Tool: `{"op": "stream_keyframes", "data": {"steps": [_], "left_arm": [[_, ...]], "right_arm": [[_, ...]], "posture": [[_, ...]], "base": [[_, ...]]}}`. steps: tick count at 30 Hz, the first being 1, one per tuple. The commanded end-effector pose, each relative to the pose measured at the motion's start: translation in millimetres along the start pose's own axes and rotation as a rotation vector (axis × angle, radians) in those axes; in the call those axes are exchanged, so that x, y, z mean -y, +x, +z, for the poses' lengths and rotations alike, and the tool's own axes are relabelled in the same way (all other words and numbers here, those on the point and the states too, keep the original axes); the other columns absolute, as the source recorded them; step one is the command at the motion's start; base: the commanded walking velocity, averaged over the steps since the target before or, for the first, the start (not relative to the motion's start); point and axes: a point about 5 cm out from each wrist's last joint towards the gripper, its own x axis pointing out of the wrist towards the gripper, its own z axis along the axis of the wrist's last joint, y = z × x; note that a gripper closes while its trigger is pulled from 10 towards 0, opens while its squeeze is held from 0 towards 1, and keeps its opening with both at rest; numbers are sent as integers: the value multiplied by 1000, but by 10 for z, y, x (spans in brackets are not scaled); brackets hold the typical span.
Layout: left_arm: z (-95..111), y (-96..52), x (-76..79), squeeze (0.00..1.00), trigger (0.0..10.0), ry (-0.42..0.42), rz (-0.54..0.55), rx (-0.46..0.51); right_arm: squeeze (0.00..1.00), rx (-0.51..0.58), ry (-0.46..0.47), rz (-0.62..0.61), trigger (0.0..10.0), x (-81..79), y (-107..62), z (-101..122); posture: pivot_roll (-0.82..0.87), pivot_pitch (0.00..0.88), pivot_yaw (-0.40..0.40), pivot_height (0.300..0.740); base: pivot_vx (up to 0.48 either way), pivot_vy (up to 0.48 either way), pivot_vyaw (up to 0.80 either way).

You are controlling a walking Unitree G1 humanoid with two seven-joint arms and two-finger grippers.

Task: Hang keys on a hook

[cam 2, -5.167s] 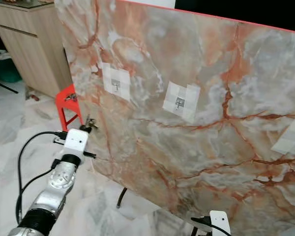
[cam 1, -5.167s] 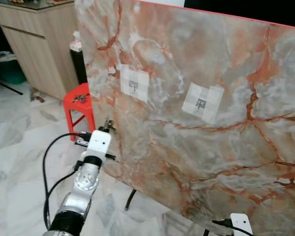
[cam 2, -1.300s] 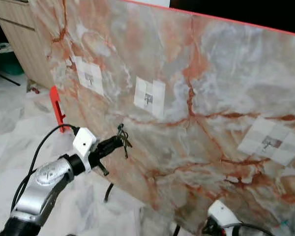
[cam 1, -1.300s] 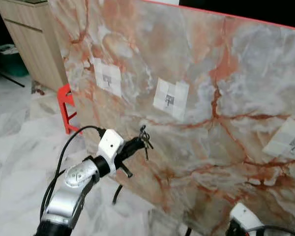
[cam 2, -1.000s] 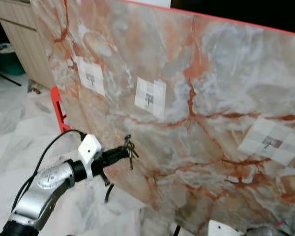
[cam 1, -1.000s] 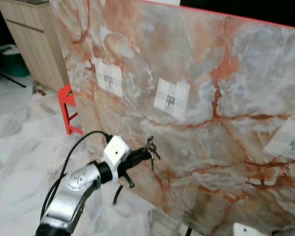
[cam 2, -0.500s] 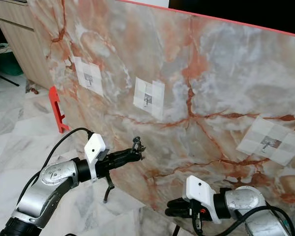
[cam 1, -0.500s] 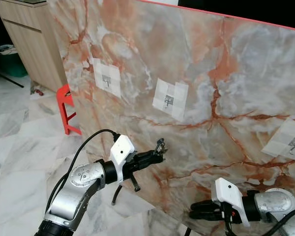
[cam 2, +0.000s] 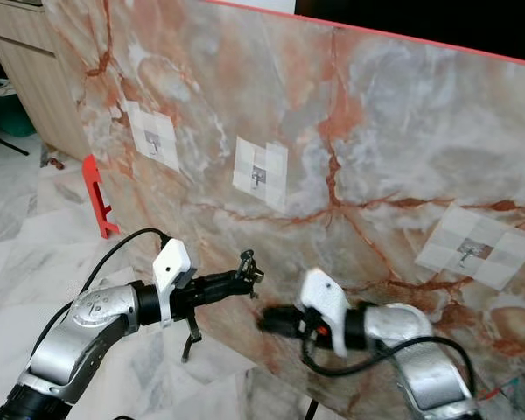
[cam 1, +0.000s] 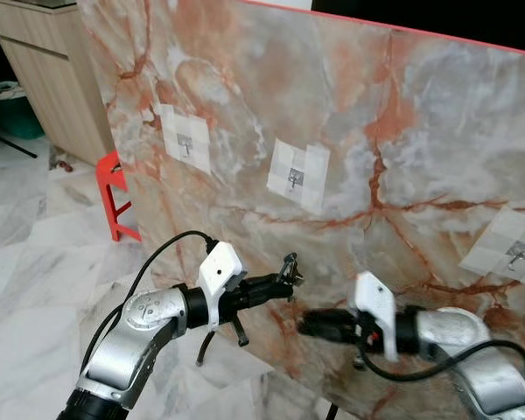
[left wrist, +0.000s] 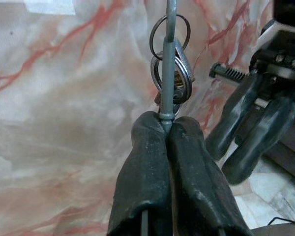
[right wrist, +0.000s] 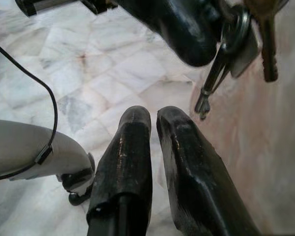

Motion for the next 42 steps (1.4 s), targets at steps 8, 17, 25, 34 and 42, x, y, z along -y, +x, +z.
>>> {"op": "stream_keyframes", "data": {"steps": [8, 17, 25, 34, 42], "left_arm": [[100, 33, 4, 0, 10000, 10, -22, 30], [117, 37, 4, 0, 10000, 12, -24, 33], [125, 38, 6, 0, 10000, 11, -23, 36], [139, 42, 0, 0, 10000, 15, -24, 37], [141, 48, -4, 0, 10000, 17, -24, 37]], "right_arm": [[0, 21, 35, 6, 10000, -69, 178, 4], [0, 9, 21, -87, 10000, 22, 242, -11], [0, -57, 7, -159, 10000, 118, 180, -105], [1000, -112, -7, -202, 10000, 188, 154, -164], [0, -77, 8, -235, 10000, 229, 210, -118]], "posture": [[-120, 0, -72, 740], [-117, 0, -76, 740], [-117, 0, -79, 740], [-115, 0, -77, 740], [-113, 0, -78, 740]], "base": [[0, 0, 0], [0, 0, 0], [0, 0, 0], [0, 0, 0], [0, 0, 0]]}}
